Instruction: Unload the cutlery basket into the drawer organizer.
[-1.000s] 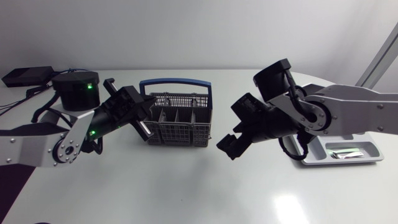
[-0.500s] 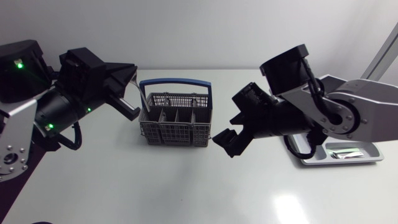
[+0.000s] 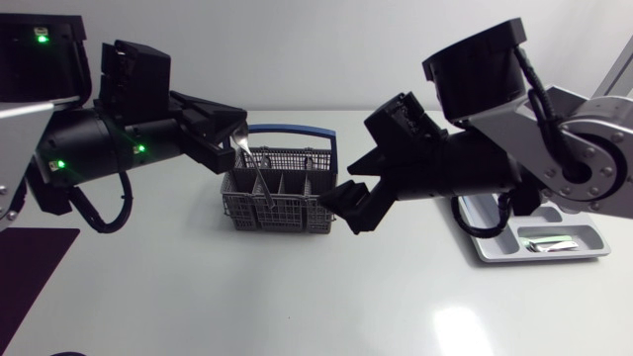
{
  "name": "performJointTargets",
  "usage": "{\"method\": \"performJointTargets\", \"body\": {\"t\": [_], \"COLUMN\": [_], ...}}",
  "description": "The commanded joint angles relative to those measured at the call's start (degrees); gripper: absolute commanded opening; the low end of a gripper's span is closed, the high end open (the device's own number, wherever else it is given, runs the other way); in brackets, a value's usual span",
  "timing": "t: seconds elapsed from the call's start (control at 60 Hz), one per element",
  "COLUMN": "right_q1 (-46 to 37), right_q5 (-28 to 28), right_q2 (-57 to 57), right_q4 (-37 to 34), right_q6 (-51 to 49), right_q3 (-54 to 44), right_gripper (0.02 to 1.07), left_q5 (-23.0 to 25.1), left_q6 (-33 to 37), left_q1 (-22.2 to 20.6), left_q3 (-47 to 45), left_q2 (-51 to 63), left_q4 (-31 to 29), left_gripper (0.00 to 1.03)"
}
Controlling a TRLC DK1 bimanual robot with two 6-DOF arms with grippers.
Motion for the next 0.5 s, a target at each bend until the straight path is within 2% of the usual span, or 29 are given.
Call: {"method": "performJointTargets", "body": {"t": [0.0, 0.217, 0.483], "right_q1": [1.35, 2.23, 1.70], "right_q5": [-0.70, -3.07, -6.06], "right_q2": [1.75, 6.15, 13.00], "right_q4": [-0.31, -1.19, -2.42], "right_q6": [1.85, 2.64, 4.31], "right_q3": [2.32, 7.07, 13.31], "right_gripper": [0.97, 0.97, 0.95], "left_q5": [1.56, 7.54, 9.38], "left_q6": [-3.65, -7.60, -11.47], "left_q1": [-0.30, -0.04, -0.57], "left_q3": [2.03, 3.70, 4.41], "left_q2": [2.03, 5.63, 8.62], "left_q4": [-1.04, -2.54, -1.75], "left_gripper": [0.04, 0.04, 0.04]}}
